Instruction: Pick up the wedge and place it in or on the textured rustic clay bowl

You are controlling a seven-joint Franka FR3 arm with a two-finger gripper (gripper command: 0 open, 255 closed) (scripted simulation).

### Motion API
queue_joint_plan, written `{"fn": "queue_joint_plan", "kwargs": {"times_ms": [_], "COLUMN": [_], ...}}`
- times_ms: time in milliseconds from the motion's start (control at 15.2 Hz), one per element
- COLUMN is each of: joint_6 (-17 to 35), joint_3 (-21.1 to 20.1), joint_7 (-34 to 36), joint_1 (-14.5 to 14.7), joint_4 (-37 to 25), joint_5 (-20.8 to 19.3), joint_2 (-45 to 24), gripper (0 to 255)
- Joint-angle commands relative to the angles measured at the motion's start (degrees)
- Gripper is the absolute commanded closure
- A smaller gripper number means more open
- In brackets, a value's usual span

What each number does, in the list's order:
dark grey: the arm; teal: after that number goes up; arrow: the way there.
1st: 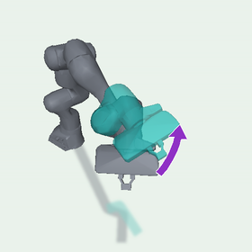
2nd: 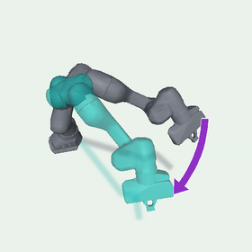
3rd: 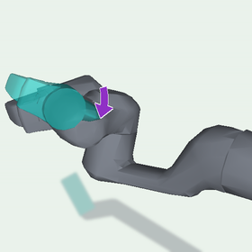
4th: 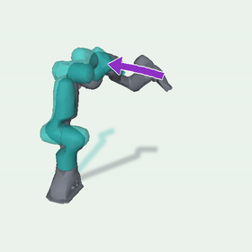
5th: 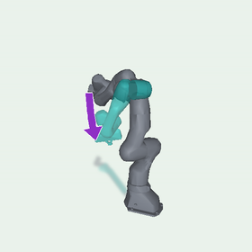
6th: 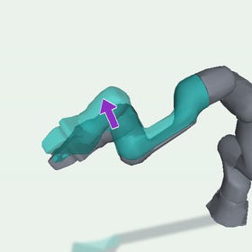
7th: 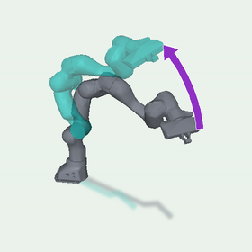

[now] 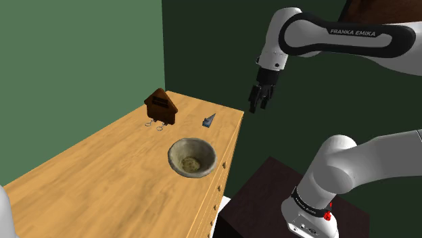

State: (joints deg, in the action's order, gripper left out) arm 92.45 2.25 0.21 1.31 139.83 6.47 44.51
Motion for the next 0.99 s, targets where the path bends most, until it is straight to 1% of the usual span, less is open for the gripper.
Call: {"fn": "queue_joint_plan", "kwargs": {"times_ms": [0, 264, 462, 660, 924], "joint_6": [0.00, 7.53, 12.62, 17.09, 21.90], "joint_3": [0.00, -3.89, -6.41, -8.52, -10.63], "joint_7": [0.00, 8.90, 15.62, 22.48, 31.86], "joint_1": [0.00, -1.89, -3.50, -5.20, -7.50], "joint_4": [0.00, -0.95, -2.64, -5.09, -9.36], "joint_5": [0.00, 1.04, 1.00, 0.17, -2.10], "joint_2": [0.00, -7.37, -13.47, -19.86, -28.54], "gripper": [0, 0, 0, 0, 0]}}
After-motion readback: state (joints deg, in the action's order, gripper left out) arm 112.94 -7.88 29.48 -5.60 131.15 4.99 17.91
